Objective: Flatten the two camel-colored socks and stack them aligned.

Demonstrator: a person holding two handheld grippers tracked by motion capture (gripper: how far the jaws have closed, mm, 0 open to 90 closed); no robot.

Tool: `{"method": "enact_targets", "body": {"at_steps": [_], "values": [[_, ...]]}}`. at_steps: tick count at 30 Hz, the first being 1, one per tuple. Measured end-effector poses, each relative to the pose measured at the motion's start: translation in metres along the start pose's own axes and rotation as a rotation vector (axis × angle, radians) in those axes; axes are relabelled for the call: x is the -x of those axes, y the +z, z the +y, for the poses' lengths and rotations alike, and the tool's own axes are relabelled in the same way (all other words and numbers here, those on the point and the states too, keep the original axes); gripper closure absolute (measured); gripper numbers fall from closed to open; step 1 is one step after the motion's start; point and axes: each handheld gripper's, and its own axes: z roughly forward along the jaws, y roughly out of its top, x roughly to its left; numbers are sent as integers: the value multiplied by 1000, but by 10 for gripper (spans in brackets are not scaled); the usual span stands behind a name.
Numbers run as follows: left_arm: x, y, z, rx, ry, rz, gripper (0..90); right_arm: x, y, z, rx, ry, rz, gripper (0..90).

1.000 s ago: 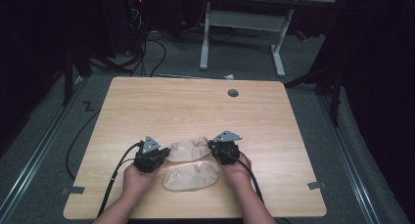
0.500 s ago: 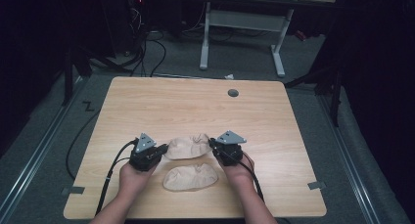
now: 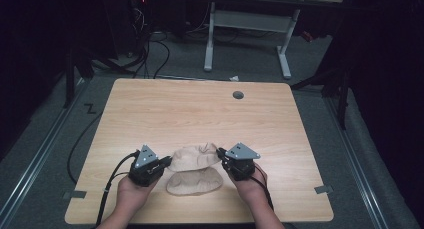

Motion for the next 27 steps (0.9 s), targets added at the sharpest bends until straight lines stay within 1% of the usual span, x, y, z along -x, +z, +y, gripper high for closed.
{"method": "enact_targets", "body": {"at_steps": [2, 6, 13, 15, 17, 20, 24, 27], "values": [[2, -1, -1, -3, 1, -6, 870, -2, -3, -3, -10, -10, 3, 845], [10, -5, -6, -17, 5, -25, 870, -7, -11, -10, -16, -15, 10, 845], [24, -10, -18, -66, 29, -48, 870, -17, -19, -24, -56, -46, 31, 844], [27, -11, -21, -78, 36, -48, 870, -18, -19, -27, -67, -43, 40, 843], [28, -11, -23, -89, 39, -48, 870, -19, -19, -30, -82, -39, 45, 843], [29, -9, -26, -111, 40, -52, 870, -21, -17, -34, -95, -50, 54, 843], [29, -3, -30, -141, 59, -34, 868, -22, -15, -37, -122, -53, 66, 836], [26, 1, -34, -168, 51, -34, 868, -22, -11, -40, -149, -50, 82, 827]]}}
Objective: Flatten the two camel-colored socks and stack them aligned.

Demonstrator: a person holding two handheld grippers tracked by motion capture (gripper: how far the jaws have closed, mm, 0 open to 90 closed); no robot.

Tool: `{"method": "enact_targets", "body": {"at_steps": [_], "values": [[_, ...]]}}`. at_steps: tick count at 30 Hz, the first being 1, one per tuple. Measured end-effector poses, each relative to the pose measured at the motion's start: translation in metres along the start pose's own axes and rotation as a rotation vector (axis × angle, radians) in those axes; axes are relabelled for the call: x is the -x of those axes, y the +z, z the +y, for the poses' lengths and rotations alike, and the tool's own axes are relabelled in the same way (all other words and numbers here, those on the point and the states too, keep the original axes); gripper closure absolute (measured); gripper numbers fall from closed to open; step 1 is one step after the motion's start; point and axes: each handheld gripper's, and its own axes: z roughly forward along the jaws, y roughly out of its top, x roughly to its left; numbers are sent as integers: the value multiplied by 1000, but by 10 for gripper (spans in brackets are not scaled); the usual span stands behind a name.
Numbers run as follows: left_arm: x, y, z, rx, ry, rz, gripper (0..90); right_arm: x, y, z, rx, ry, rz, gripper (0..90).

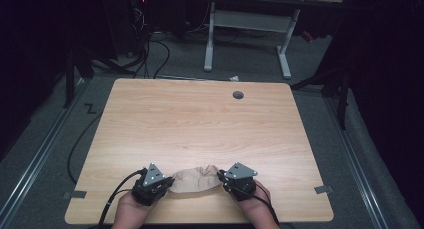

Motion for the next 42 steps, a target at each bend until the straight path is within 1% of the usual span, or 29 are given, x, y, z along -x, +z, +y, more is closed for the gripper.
{"method": "enact_targets", "body": {"at_steps": [3, 5, 7, 10, 16, 27, 29, 32, 36, 40, 42], "values": [[-2, 3, -2, -18, -6, 1, 861, -1, 7, -2, -46, 2, 19, 806], [-3, 2, -3, -18, -7, -5, 835, -2, 9, -2, -60, -1, 22, 788], [-3, 2, -2, -14, -4, 0, 789, -2, 9, -2, -56, 4, 23, 750], [-4, 2, -2, -7, -14, 0, 732, -2, 9, -1, -47, 12, 17, 722], [-5, 1, -1, 4, -19, 5, 656, 0, 6, 0, -27, 21, 12, 696], [-8, -3, 0, 30, -35, 14, 623, 5, 2, 2, 3, 30, -1, 685], [-10, -4, 1, 38, -41, 18, 620, 8, 0, 2, 12, 45, -6, 685], [-14, -6, 2, 49, -50, 23, 615, 13, -3, 3, 27, 54, -20, 685], [-22, -9, 3, 67, -67, 40, 603, 23, -6, 2, 45, 83, -42, 683], [-38, -11, 3, 82, -78, 73, 590, 41, -9, -2, 58, 131, -73, 672], [-50, -13, 2, 87, -92, 101, 581, 52, -9, -5, 60, 160, -97, 666]]}}
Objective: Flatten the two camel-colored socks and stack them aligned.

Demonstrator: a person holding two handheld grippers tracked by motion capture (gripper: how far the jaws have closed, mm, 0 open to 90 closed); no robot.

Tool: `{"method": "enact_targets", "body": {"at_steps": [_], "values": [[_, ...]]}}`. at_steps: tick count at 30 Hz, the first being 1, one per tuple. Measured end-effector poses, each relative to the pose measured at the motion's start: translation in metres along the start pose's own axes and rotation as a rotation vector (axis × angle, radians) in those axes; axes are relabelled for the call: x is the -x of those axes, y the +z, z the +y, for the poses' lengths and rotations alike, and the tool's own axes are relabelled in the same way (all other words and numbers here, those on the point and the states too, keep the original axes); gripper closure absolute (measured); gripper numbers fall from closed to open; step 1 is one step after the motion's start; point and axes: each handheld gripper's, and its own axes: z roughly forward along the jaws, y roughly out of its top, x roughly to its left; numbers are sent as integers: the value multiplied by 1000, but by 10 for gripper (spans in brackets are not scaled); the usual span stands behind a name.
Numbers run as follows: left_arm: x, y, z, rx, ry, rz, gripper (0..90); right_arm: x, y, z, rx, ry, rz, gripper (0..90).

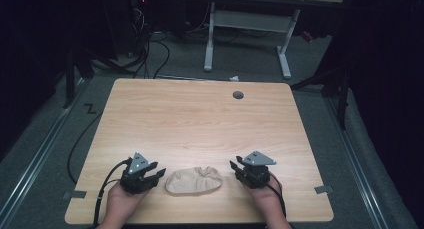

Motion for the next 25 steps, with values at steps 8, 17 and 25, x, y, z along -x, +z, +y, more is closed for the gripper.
{"method": "enact_targets", "body": {"at_steps": [8, 17, 25], "values": [[-47, -2, -10, -27, -92, 95, 548, 41, -1, -13, 6, 108, -101, 618], [-54, -3, -7, 5, -113, 112, 538, 63, -4, -26, -14, 136, -172, 609], [-48, -4, -7, 1, -90, 85, 525, 63, -4, -28, -16, 146, -170, 596]]}}
